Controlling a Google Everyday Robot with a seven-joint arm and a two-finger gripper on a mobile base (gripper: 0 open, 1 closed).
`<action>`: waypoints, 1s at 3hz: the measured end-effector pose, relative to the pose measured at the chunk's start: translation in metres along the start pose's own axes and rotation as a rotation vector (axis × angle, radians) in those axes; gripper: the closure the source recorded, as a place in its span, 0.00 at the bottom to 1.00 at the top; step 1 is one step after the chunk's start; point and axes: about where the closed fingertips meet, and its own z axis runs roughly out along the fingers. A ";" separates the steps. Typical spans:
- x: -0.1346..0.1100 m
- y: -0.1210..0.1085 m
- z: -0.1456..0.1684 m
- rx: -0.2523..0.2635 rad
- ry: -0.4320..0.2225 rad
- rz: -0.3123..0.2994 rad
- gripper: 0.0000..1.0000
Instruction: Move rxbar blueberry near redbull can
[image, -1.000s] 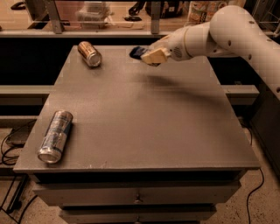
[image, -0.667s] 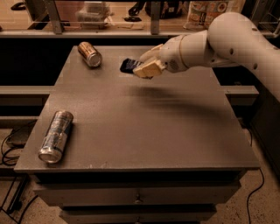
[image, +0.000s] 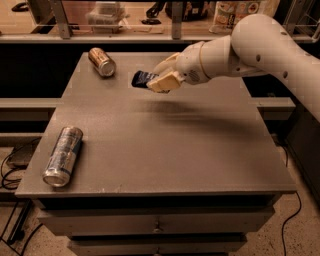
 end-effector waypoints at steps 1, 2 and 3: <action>-0.018 0.047 0.018 -0.126 0.019 -0.095 1.00; -0.030 0.099 0.034 -0.250 0.029 -0.172 1.00; -0.032 0.147 0.045 -0.346 0.033 -0.217 0.96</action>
Offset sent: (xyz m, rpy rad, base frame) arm -0.1293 0.1119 -0.0329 -0.1712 0.0269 0.4521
